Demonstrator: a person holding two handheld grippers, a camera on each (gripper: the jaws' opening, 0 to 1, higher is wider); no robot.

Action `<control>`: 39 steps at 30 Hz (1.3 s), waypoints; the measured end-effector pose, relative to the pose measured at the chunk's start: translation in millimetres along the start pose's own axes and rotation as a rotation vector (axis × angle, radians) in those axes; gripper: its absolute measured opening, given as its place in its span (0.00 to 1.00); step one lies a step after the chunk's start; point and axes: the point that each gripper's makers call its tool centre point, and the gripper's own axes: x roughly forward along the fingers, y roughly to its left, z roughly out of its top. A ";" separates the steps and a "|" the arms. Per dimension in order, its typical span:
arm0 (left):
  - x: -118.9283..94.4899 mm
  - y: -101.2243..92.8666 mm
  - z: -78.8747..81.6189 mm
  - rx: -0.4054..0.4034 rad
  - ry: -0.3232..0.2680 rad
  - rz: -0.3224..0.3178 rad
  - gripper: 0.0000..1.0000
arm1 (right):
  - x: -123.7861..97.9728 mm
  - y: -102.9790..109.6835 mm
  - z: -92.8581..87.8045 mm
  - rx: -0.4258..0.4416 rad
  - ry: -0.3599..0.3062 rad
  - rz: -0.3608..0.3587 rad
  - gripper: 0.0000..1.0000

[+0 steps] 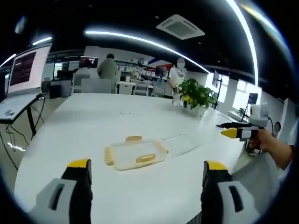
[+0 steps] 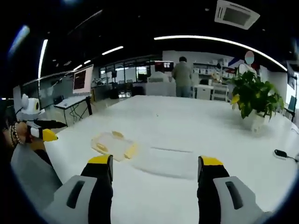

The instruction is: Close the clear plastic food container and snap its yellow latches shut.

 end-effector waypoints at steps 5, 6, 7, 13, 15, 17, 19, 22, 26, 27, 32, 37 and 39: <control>-1.1 -0.9 9.7 -0.023 -0.041 -0.033 0.98 | 3.5 7.3 -2.1 -0.032 0.019 0.025 0.74; -2.1 3.0 14.6 -0.005 -0.060 -0.019 0.95 | 4.0 8.6 -2.4 -0.044 0.023 0.032 0.73; -2.7 4.3 16.6 0.012 -0.065 -0.019 0.93 | 4.5 11.6 -1.6 -0.045 0.020 0.052 0.73; -3.7 7.3 18.6 0.020 -0.063 -0.080 0.99 | 11.8 31.8 21.2 -0.083 -0.052 0.153 0.76; -3.1 6.1 14.6 0.053 -0.029 -0.114 0.99 | 15.0 37.6 30.0 -0.146 -0.080 0.182 0.81; -2.2 10.4 12.3 0.076 0.004 -0.116 0.99 | 19.0 49.3 29.6 -0.188 -0.052 0.252 0.78; -1.3 15.5 8.9 0.128 0.042 -0.115 0.99 | 22.8 52.2 28.5 -0.199 -0.032 0.264 0.73; 2.5 24.7 5.6 0.237 0.105 -0.113 0.99 | 31.2 59.6 4.6 -0.198 0.167 0.306 0.72; 8.8 36.9 1.2 0.310 0.186 -0.107 0.92 | 45.5 67.8 1.9 -0.364 0.181 0.343 0.62; 10.5 38.9 1.5 0.317 0.194 -0.106 0.91 | 46.7 71.0 1.2 -0.371 0.190 0.361 0.61; 20.2 42.3 5.4 0.382 0.227 -0.168 0.93 | 59.9 75.8 5.8 -0.421 0.184 0.403 0.68; 31.5 46.6 7.6 0.468 0.247 -0.208 0.86 | 76.3 67.4 1.4 -0.490 0.238 0.409 0.66; 37.2 49.9 4.7 0.477 0.272 -0.224 0.87 | 83.8 64.6 0.4 -0.518 0.243 0.414 0.70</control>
